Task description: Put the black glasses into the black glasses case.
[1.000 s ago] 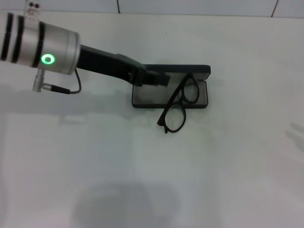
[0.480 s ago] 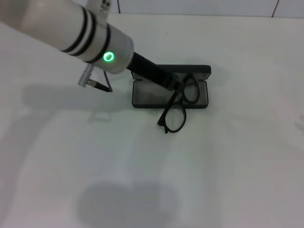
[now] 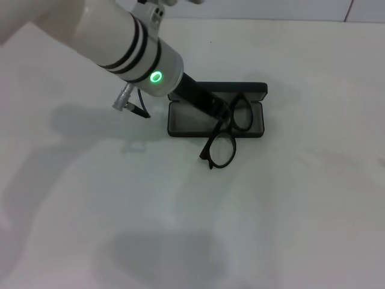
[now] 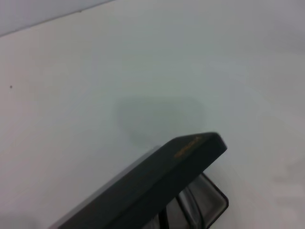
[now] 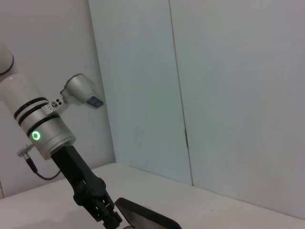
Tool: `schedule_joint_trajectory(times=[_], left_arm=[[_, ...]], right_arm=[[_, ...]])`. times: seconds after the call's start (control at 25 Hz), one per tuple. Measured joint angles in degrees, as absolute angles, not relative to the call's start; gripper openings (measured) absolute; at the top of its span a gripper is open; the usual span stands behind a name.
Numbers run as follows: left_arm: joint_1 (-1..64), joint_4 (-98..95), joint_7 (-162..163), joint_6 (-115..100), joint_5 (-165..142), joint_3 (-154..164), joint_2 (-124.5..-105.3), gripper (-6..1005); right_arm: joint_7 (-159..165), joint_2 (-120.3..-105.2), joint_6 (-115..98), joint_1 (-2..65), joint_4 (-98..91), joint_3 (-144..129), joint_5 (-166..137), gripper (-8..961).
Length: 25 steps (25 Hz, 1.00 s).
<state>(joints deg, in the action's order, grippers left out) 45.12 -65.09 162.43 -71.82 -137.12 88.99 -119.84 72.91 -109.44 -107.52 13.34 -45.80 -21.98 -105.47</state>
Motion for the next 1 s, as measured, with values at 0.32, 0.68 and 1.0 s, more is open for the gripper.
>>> schedule_joint_trajectory(times=[0.32, 0.68, 1.0], left_arm=[[48.5, -60.0, 162.7, -68.2, -136.8, 92.1, -120.1, 274], [50.6, -57.1, 164.3, -66.2, -137.1, 94.4, -120.24, 274], [51.3, -55.8, 165.9, -63.6, -137.2, 97.3, -120.32, 274]], right_arm=[[72.1, -109.64, -107.4, 12.9, -45.1, -22.2, -105.8, 204], [70.5, -109.85, -107.1, 13.0, -43.8, -22.3, -106.9, 204], [69.2, -109.87, -106.2, 12.9, -42.1, -22.3, -107.9, 205]])
